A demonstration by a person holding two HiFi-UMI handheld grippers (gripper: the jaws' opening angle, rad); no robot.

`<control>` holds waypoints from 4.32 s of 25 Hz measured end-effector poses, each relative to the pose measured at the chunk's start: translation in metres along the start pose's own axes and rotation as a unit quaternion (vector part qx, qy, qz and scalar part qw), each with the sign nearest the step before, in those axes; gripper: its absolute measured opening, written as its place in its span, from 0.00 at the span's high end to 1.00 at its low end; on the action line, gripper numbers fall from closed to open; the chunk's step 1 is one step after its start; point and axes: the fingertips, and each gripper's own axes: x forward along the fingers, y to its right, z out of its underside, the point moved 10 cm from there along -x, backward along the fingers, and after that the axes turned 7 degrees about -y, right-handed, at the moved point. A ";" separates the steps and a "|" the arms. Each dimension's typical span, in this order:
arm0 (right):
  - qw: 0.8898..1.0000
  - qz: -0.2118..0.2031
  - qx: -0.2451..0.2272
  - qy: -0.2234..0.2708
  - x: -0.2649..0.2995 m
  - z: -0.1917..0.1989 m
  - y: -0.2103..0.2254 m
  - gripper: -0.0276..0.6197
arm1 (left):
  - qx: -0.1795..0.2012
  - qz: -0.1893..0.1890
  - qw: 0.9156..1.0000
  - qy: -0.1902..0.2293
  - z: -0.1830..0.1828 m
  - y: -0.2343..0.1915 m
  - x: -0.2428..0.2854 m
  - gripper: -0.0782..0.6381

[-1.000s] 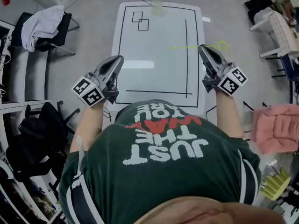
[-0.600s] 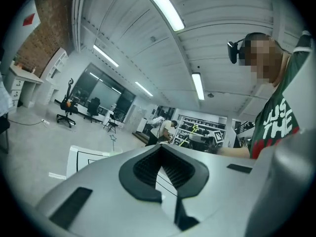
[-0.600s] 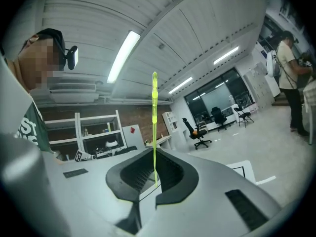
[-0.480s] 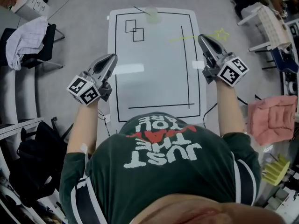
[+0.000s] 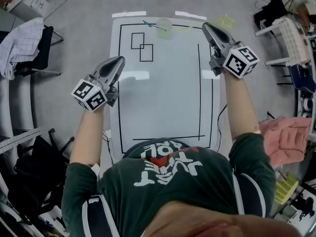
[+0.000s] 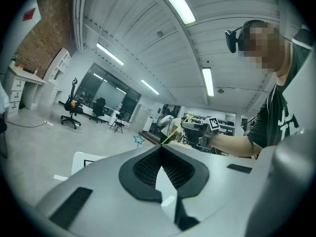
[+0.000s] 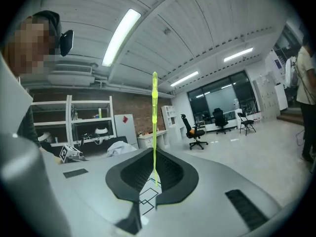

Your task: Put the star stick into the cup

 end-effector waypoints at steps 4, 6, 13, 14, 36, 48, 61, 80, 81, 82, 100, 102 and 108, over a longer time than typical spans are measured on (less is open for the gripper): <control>1.000 0.003 -0.011 -0.021 0.040 0.009 0.026 0.89 | 0.000 0.001 1.000 -0.004 0.005 -0.025 0.031 0.88; 0.999 0.000 -0.015 -0.030 0.056 0.016 0.033 0.89 | 0.002 0.007 1.000 -0.006 0.009 -0.033 0.046 0.88; 0.997 -0.002 -0.031 -0.064 0.103 0.042 0.052 0.89 | -0.002 0.027 0.999 -0.023 0.029 -0.051 0.087 0.88; 0.997 -0.003 -0.032 -0.070 0.109 0.046 0.053 0.89 | -0.003 0.028 0.999 -0.026 0.032 -0.053 0.091 0.88; 0.985 -0.022 -0.037 -0.166 0.157 0.089 0.060 0.63 | -0.010 0.059 0.997 -0.037 0.061 -0.059 0.125 0.88; 0.981 -0.009 -0.035 -0.189 0.152 0.104 0.058 0.54 | -0.024 0.062 0.997 -0.042 0.070 -0.052 0.120 0.88; 0.979 0.004 -0.012 -0.201 0.134 0.113 0.059 0.53 | -0.014 0.053 0.998 -0.042 0.064 -0.045 0.115 0.88; 0.989 -0.021 -0.005 -0.150 0.067 0.048 -0.011 0.89 | 0.011 0.044 0.999 0.002 -0.029 0.002 0.079 0.88; 0.990 -0.017 -0.012 -0.142 0.062 0.041 -0.018 0.89 | 0.013 0.043 0.999 0.004 -0.035 0.005 0.073 0.88; 0.990 -0.013 -0.018 -0.136 0.058 0.035 -0.024 0.90 | 0.016 0.043 0.999 0.007 -0.040 0.008 0.068 0.88; 0.996 0.021 -0.013 -0.081 -0.010 -0.012 -0.196 0.90 | 0.035 0.070 0.996 0.037 -0.073 0.060 -0.105 0.88; 0.997 0.024 -0.013 -0.077 -0.015 -0.013 -0.216 0.90 | 0.033 0.072 0.996 0.040 -0.073 0.062 -0.125 0.88; 0.997 0.028 -0.013 -0.070 -0.029 -0.004 -0.267 0.91 | 0.026 0.079 0.996 0.043 -0.063 0.070 -0.177 0.88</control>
